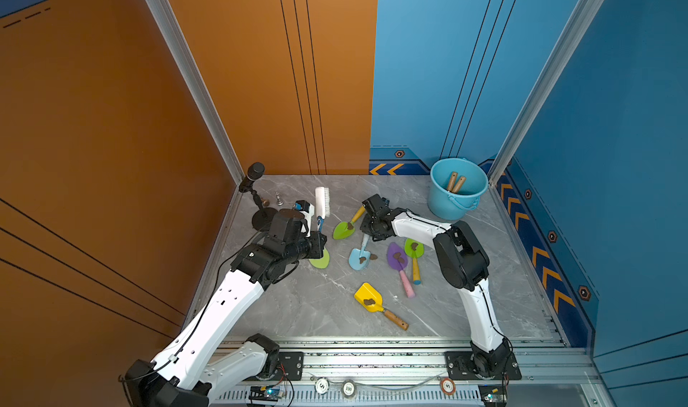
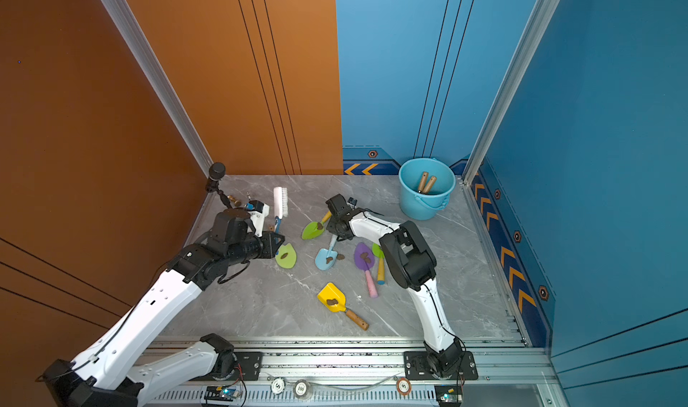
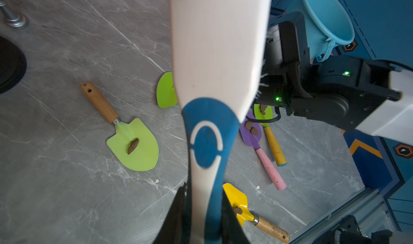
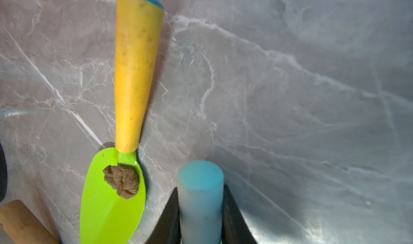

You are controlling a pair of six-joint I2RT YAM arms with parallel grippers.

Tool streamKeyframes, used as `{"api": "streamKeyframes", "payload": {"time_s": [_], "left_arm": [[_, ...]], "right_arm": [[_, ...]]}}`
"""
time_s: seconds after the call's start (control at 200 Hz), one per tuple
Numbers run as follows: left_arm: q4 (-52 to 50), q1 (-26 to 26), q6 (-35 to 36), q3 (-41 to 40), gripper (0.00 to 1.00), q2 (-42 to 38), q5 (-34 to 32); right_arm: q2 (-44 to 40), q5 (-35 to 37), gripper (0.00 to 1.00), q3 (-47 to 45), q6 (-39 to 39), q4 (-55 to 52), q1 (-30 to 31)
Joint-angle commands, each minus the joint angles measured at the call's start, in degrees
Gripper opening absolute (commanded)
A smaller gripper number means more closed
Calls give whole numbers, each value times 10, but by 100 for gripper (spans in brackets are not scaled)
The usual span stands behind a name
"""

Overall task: Brush the soil off the hand trowel and place it into the bucket
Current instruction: Pick up the hand trowel from the center of the board, then brush off the soil from the hand trowel.

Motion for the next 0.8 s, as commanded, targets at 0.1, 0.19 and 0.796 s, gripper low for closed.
{"api": "streamKeyframes", "payload": {"time_s": [0.1,0.19,0.796], "left_arm": [[-53,-7,50,34,0,27,-2],[-73,-24,72,46,0,53,-18],[-102,-194,224,182,0,331,-171]], "right_arm": [[-103,21,19,-34,-93,79,-7],[-139,28,19,-48,-146,92,-14],[-208,-8,17,-16,-277,-41,-49]]}}
